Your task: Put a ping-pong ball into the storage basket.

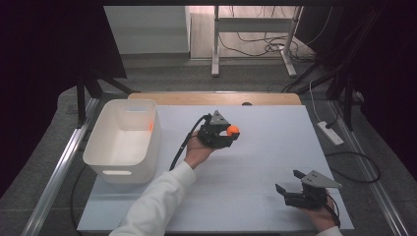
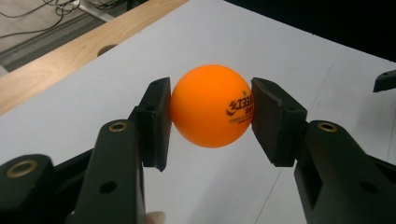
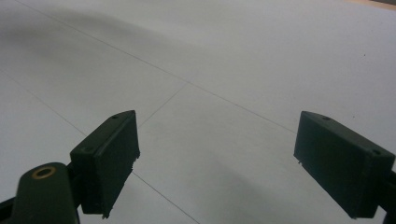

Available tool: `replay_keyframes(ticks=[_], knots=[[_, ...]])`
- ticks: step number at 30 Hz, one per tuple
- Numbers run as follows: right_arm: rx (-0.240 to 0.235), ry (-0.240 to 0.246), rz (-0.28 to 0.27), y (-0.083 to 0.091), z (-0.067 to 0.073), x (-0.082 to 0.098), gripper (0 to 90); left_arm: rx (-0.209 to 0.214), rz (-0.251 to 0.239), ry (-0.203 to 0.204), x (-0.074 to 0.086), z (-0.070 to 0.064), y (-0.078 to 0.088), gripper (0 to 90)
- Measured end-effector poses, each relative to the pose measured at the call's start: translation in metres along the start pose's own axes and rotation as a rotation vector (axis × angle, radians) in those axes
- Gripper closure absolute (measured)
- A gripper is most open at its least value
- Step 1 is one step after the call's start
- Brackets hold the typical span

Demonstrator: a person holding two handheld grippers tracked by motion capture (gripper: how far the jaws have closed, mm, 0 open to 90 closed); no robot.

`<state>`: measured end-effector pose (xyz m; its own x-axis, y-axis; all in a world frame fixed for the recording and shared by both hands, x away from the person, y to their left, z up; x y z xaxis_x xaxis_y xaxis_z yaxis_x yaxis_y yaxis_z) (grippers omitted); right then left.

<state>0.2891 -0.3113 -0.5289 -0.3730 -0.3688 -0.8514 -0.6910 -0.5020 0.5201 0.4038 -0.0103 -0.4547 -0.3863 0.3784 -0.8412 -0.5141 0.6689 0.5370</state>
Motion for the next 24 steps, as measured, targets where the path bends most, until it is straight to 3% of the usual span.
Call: replay_keyframes(ticks=[24], knots=[[-0.004,0.003,0.004,-0.002,0.000,0.000,13.4,-0.009,-0.053,-0.022,0.000,-0.004,0.032,50.5]])
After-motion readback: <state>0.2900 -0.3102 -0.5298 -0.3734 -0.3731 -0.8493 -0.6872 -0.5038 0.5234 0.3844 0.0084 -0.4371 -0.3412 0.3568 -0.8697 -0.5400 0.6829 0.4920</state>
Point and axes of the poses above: each handheld gripper's, and its own axes: y roughly backward along the jaws, x roughly out of its underside, z roughly to its left, the point moved 3 cm from there along -y, roughly forward along the jaws, and after that the axes turned 1 degree about y, right-handed, at the moved point
